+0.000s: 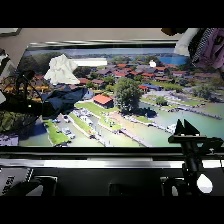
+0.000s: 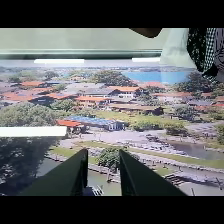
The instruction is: Fold the clothes and pants, and hang the long-sleeved shirts on hangers.
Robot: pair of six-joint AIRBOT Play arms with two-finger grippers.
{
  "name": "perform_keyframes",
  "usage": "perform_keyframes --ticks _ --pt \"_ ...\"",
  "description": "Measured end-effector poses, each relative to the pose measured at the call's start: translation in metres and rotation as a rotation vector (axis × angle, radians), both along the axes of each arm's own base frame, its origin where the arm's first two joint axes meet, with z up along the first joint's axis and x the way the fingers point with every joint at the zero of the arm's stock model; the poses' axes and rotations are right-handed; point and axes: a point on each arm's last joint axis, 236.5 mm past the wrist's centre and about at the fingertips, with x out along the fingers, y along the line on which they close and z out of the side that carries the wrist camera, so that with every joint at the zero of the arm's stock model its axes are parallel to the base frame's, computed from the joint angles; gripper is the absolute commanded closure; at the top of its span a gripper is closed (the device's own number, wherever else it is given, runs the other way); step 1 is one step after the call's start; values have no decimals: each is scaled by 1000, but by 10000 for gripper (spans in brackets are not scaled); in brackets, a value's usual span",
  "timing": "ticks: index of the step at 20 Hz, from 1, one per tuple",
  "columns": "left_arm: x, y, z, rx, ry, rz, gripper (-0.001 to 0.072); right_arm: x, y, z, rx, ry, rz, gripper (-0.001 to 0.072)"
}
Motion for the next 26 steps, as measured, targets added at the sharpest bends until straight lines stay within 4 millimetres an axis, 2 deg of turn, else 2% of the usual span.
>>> perform_keyframes --ticks 19,26 --pt "1 0 -2 0 1 0 340 0 -1 0 -3 1 -4 465" --pt "16 0 4 1 -67 -2 340 0 -1 0 24 0 -4 467"
